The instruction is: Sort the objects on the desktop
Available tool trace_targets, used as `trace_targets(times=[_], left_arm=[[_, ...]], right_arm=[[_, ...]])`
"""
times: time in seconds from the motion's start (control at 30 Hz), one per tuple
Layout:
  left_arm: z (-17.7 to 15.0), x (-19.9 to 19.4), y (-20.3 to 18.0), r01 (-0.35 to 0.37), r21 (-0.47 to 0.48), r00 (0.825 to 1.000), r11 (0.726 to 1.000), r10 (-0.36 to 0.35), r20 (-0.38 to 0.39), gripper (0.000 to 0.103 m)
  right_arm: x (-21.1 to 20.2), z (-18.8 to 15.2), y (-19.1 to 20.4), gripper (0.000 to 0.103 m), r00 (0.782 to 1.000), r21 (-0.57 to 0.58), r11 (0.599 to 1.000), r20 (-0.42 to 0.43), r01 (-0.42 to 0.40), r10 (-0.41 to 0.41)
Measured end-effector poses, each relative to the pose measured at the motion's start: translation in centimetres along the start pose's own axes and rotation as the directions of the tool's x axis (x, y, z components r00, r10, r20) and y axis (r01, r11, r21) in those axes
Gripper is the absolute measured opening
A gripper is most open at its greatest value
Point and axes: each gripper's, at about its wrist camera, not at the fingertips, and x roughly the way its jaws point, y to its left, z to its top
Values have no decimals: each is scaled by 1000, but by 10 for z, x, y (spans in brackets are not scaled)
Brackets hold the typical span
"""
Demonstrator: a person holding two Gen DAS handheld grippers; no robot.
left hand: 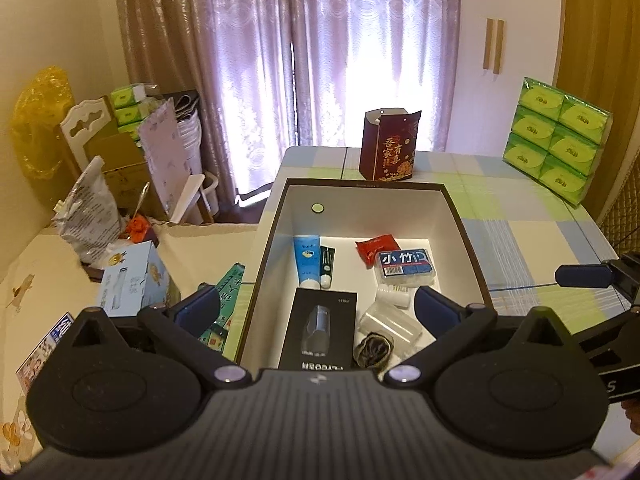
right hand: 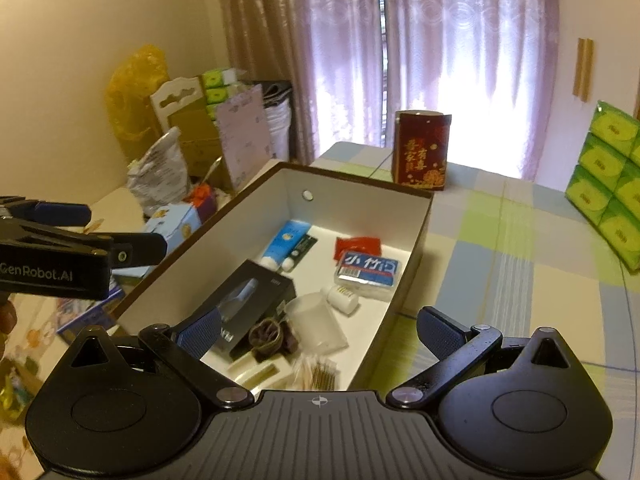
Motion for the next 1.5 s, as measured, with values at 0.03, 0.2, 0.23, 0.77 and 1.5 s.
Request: trace_targets(times=[0.03,0.2,0.23,0.77,1.5], left_arm=[[-2,-4,0,-7,-6,1000,1000,7,0,102],[-15,-19,-12,-43,-43,999,998,42,-16,102],[-18,-23,-15,-51,-48,999,998,50,-21,102],[-78,-67,-65,-166,-138,982,977,150,-115,102],[-113,-100,-125,-235,-168,963,957,205,-174,102]], right_arm=[[-3,-2,0,101,1000,-10,1000,-3,-8,8],[-19,-16,-3,101,999,-58,998,-13,-30,29],[-22,-19,-4,101,999,-61,998,-16,-35,34],[-66,-74,-25,101,990,-136,982,-67,-129,121],[-100,-109,-61,101,984,-148,976,-101,-161,147]])
